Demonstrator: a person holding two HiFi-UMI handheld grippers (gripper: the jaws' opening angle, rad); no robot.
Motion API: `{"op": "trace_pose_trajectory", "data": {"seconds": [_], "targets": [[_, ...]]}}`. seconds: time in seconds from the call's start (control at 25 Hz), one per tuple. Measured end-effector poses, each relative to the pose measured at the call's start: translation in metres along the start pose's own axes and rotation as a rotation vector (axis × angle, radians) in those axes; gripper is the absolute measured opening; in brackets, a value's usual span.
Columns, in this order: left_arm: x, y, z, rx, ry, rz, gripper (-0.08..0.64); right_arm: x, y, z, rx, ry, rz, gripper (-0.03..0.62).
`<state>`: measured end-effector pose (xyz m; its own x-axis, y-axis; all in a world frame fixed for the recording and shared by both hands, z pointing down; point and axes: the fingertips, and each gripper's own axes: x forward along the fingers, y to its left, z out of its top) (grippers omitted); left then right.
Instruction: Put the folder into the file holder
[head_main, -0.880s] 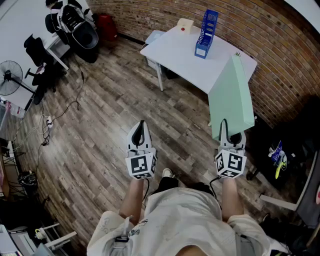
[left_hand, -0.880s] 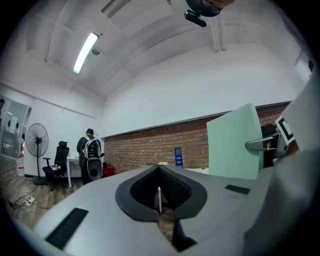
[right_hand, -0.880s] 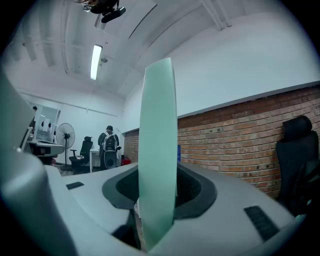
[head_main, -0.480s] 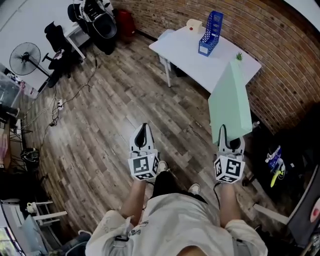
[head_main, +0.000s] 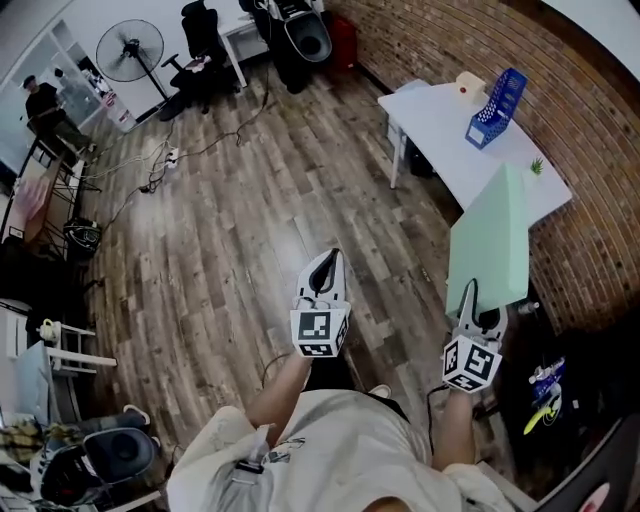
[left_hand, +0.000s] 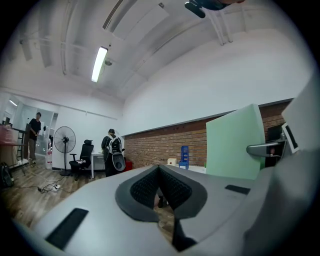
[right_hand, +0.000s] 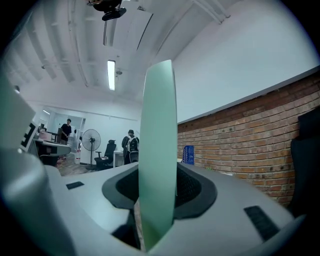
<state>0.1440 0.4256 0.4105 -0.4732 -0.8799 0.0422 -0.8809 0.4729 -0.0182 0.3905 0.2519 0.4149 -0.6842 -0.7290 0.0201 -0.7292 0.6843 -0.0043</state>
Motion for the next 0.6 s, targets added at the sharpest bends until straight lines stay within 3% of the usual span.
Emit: {"op": "trace_pose_trajectory", "data": {"seconds": [0.6], "targets": [[0.069,0.098,-0.001,0.019,-0.007,-0.022,0.012,0.109,0.092,0.011,-0.043,-0.014,0.042,0.176]]}}
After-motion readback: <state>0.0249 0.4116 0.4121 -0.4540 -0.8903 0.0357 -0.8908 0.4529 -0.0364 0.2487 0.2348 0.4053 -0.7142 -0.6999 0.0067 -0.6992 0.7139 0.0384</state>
